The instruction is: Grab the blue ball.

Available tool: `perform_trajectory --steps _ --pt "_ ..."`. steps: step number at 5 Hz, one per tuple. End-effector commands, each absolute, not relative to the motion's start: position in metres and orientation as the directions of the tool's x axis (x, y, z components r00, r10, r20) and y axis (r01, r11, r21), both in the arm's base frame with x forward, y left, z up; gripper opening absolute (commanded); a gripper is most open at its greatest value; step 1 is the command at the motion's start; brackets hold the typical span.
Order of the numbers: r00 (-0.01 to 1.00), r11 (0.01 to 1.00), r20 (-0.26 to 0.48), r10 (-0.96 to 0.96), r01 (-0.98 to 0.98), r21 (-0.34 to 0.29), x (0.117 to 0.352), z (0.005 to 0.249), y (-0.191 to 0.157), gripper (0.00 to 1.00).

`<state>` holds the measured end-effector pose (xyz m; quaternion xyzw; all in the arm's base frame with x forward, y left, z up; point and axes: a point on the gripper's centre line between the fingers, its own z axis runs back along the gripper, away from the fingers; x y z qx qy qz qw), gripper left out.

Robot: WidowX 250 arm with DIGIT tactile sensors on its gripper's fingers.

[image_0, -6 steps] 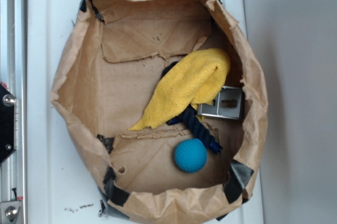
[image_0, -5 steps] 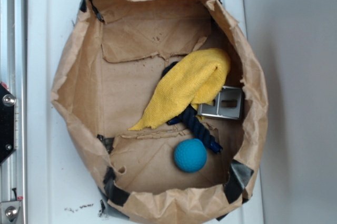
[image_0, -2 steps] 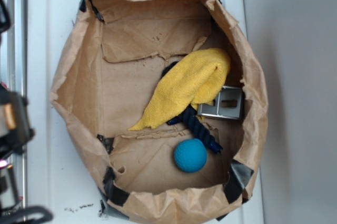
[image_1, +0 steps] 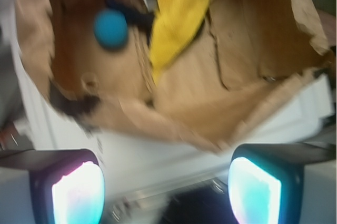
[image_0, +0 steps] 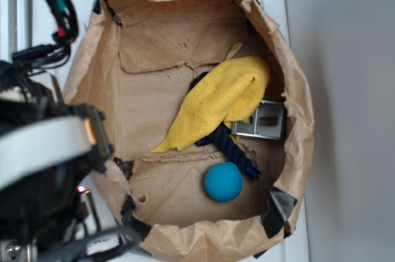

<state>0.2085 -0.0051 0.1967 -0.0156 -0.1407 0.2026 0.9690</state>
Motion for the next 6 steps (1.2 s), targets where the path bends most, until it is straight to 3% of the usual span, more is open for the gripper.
perform_trajectory --steps 1,2,3,4,6 --pt "0.799 0.836 0.248 0.548 -0.51 -0.203 0.249 0.186 0.016 1.0" --pt "0.824 0.846 0.219 0.523 -0.472 -0.248 0.266 0.182 0.022 1.0" --pt "0.819 0.824 0.174 0.547 -0.49 -0.284 0.278 0.163 0.029 1.0" --pt "0.82 0.829 0.181 0.543 -0.49 -0.271 0.287 0.146 0.029 1.0" --pt "0.832 0.846 0.18 0.524 -0.484 -0.226 0.312 0.107 -0.022 1.0"
